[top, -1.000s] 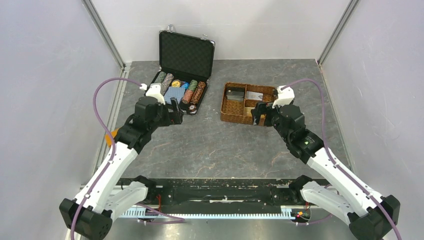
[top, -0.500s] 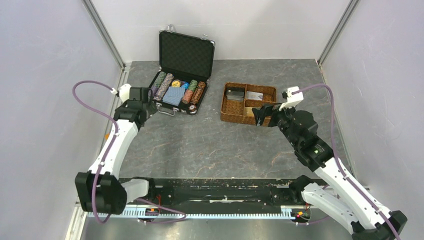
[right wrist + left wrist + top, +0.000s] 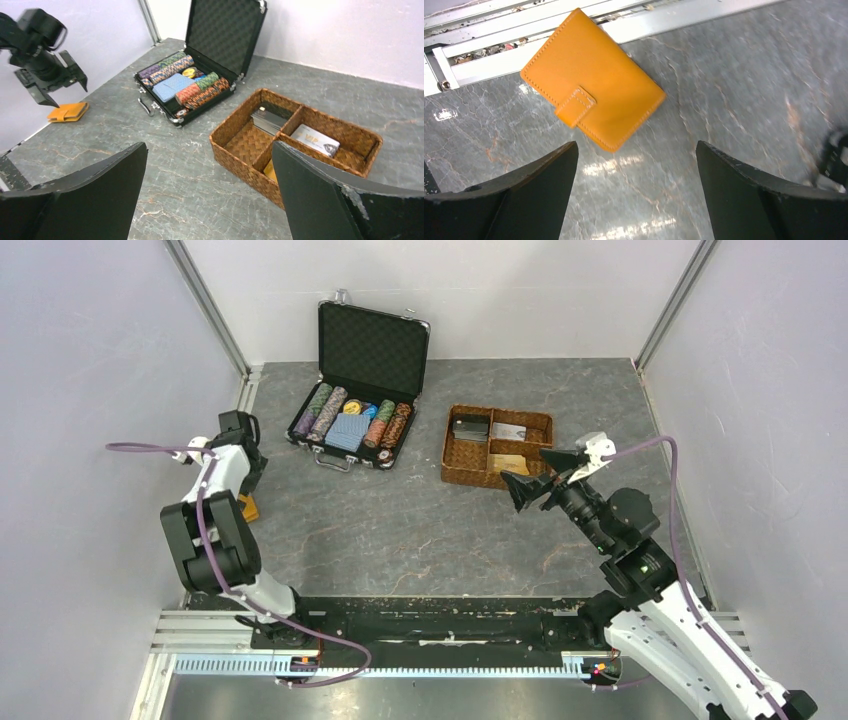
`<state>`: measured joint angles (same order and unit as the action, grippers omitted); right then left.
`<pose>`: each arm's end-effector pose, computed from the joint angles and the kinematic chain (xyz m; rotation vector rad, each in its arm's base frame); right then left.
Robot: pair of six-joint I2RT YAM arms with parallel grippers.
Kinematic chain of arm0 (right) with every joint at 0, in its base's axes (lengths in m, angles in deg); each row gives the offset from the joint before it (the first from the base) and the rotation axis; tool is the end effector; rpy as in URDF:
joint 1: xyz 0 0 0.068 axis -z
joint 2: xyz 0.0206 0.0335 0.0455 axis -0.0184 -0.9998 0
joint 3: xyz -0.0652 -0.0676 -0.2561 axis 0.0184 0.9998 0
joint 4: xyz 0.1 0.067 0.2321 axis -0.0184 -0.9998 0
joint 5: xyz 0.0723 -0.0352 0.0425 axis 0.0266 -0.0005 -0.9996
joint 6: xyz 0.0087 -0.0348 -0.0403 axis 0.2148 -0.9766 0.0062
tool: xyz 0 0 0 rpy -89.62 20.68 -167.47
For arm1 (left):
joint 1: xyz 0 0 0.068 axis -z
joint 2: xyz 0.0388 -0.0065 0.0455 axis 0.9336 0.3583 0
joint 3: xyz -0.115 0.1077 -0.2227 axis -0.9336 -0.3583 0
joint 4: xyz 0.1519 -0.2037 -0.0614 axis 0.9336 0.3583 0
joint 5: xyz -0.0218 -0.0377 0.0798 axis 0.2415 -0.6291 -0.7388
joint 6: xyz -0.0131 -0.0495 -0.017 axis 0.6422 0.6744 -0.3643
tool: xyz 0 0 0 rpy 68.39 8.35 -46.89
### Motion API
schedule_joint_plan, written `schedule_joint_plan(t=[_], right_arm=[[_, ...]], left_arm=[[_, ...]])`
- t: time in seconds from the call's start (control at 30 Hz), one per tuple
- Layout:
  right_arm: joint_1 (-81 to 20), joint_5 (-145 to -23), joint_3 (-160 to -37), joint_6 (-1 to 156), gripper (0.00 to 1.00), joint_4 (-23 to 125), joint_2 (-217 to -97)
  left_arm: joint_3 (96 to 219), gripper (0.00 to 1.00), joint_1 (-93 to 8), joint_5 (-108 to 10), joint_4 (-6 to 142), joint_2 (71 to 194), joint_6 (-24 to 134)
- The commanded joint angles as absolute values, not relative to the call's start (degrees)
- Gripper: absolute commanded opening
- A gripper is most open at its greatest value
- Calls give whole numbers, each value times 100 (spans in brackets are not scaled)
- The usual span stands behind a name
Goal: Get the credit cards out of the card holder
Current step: Move the card holder to the center of the board.
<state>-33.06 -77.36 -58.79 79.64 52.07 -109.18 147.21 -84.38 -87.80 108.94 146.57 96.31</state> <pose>0.1272 0.0801 0.3361 -0.3213 1.5093 0.5797 0.2878 0.0980 0.2232 -1.5448 2.0200 0.4828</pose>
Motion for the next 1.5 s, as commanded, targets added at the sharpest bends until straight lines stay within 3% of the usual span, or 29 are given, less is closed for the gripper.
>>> schedule_joint_plan(t=[0.0,0.17,0.27,0.43,0.53,0.73,1.03,1.3,1.47], right_arm=[[-3296,-8123,-5838,7666,98,5588,-10653],[-3302,-8259,-5860,7725,98,5562,-10642],[-3296,-8335,-5932,7787,98,5481,-10701],[-3296,-8376,-5979,7902,98,5465,-10741],[-3297,-8363,-6003,7933,98,5452,-10742],[-3292,-8296,-5957,7963,98,5421,-10673],[-3294,-7964,-6021,7780,98,5243,-10685],[-3299,-7707,-6003,7684,98,5179,-10720],[-3297,-7763,-5883,7832,98,5180,-10766]], left_arm=[[14898,94,-8834,-8887,10720,15121,10079],[15046,93,-9243,-8309,10496,15824,9848],[15164,86,-9276,-8091,10481,16122,9680],[14747,60,-9273,-7216,9838,16194,9521],[14601,31,-9263,-6724,9772,16228,9585],[14005,2,-9154,-6363,9695,15716,9601],[13427,2,-8223,-6386,10018,14017,9352],[13002,2,-5655,-6167,10437,12768,9603],[12725,2,-4179,-6263,10309,12725,10079]])
